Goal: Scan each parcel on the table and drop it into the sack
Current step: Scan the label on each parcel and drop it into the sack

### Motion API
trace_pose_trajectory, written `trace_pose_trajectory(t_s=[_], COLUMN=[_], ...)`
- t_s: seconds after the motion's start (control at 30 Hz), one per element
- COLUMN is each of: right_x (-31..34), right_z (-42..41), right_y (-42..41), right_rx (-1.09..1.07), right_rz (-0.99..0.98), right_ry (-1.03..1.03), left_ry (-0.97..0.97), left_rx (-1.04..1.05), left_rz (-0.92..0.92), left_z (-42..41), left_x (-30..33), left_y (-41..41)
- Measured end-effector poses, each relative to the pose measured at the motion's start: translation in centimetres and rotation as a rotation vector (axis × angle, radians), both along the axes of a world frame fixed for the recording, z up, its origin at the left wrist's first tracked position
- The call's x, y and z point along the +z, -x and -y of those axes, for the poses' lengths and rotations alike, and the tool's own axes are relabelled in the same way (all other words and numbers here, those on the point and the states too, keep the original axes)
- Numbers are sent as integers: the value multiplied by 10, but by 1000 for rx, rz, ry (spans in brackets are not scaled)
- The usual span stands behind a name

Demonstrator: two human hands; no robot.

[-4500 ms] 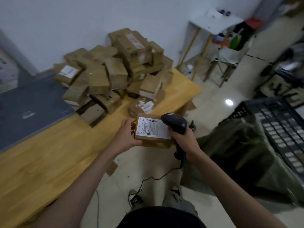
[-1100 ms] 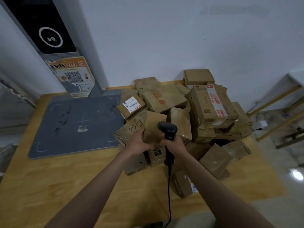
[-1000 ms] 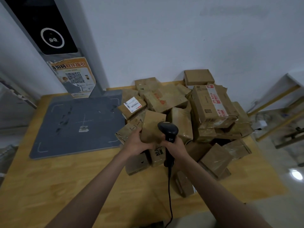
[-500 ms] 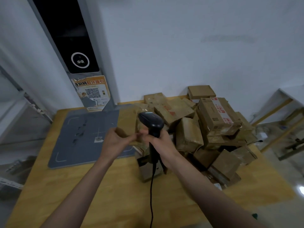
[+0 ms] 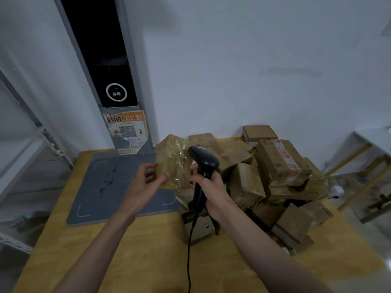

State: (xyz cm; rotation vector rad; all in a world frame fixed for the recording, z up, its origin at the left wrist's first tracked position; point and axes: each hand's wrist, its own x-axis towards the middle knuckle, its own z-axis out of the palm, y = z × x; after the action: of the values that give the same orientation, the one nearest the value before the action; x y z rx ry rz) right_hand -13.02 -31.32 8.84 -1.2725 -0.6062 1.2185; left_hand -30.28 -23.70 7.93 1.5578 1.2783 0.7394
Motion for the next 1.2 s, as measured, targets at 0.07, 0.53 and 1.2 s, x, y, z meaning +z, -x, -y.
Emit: trace_pose_trajectory(t_s=[0.07,0.53,1.2], right_x=[1,6,2], right_z=[1,8,31], right_y=[1,18,-4], right_rx=[0,111,361], right_rz=[-64,76,84], right_ry=[-49,-142,57], left_ry=[-65,-211,-47], left_rx=[-9,51,190], left_rz=[-54,-252,-49], left_z=[-2,5,-14], left_x=[1,20,19], left_y=[6,7,32])
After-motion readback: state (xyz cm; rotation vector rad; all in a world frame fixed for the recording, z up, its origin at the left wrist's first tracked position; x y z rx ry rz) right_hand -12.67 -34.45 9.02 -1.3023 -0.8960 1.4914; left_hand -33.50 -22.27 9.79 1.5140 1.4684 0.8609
